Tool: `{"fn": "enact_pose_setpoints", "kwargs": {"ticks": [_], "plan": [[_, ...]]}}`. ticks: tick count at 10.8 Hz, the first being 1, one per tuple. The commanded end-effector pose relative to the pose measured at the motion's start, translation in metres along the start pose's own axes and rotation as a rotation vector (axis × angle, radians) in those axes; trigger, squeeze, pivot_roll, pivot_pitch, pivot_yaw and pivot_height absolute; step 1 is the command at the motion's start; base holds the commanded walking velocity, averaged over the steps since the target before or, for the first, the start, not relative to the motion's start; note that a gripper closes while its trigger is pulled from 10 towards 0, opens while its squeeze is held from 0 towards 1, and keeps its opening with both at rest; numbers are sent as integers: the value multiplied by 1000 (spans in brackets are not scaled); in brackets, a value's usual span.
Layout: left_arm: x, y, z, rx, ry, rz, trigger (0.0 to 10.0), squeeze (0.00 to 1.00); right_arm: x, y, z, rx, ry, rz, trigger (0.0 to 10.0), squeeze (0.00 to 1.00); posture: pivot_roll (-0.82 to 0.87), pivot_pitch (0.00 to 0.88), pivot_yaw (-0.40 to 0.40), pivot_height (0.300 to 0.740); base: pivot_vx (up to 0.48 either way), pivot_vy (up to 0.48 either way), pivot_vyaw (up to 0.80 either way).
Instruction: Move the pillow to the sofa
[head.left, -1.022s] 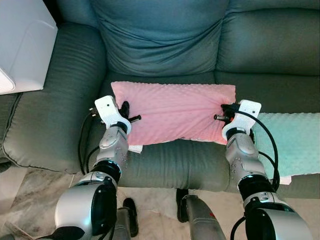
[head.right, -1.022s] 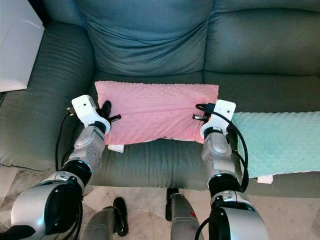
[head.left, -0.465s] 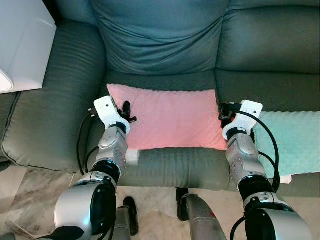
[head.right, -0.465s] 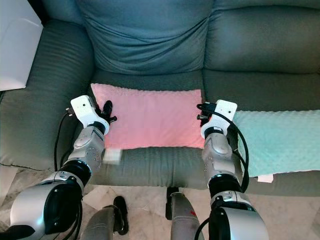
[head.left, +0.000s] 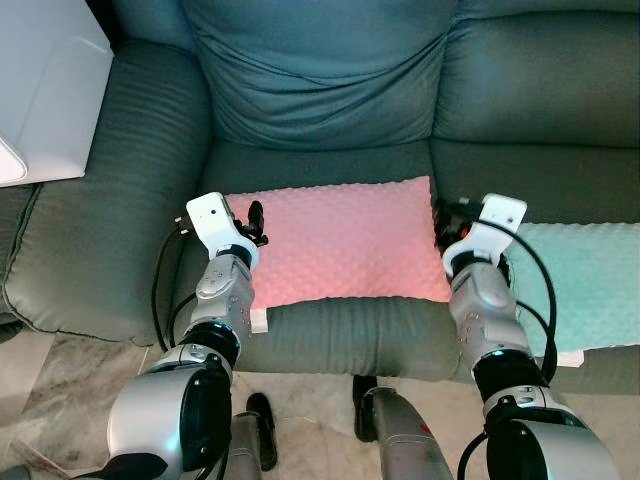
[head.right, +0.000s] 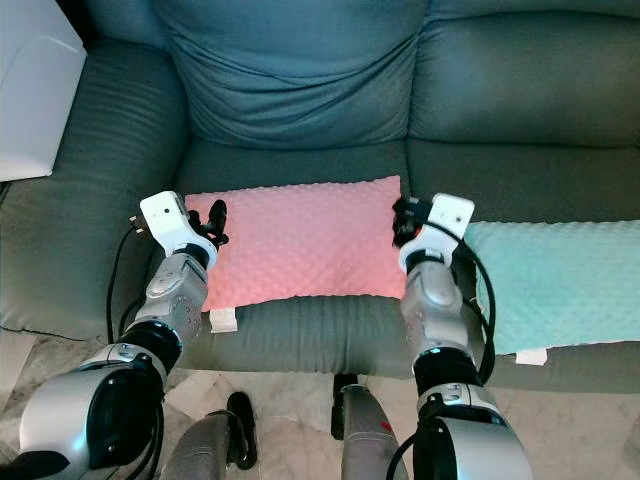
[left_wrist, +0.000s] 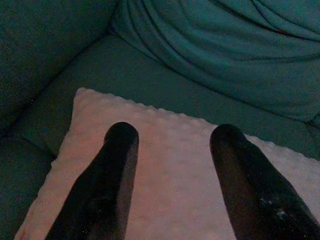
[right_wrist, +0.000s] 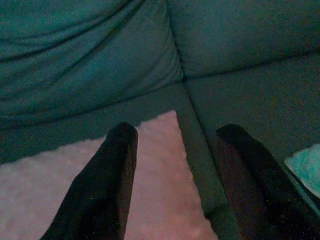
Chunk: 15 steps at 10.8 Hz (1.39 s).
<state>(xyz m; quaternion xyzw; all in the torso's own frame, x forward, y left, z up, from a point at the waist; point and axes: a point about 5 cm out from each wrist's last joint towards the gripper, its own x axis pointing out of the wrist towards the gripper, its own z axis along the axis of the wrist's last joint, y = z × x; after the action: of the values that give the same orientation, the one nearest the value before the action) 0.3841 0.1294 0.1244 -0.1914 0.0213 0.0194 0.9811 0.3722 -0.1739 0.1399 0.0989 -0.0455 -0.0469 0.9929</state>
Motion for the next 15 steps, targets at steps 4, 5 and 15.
{"fn": "enact_pose_setpoints", "kwargs": {"ticks": [4,5,15], "plan": [[-5,34,6,58,-23,-9,10000,1000,-13,2,-2,6,26,72,10000,1000,-191,305,57,740,0,0,0],[-8,48,5,76,-17,10,10000,1000,-21,-2,-7,-9,50,71,10000,1000,-186,278,58,740,0,0,0],[-106,92,-107,269,573,82,10000,1000,-103,-28,-26,-81,417,-53,10000,969,-191,188,55,740,0,0,0]]}}
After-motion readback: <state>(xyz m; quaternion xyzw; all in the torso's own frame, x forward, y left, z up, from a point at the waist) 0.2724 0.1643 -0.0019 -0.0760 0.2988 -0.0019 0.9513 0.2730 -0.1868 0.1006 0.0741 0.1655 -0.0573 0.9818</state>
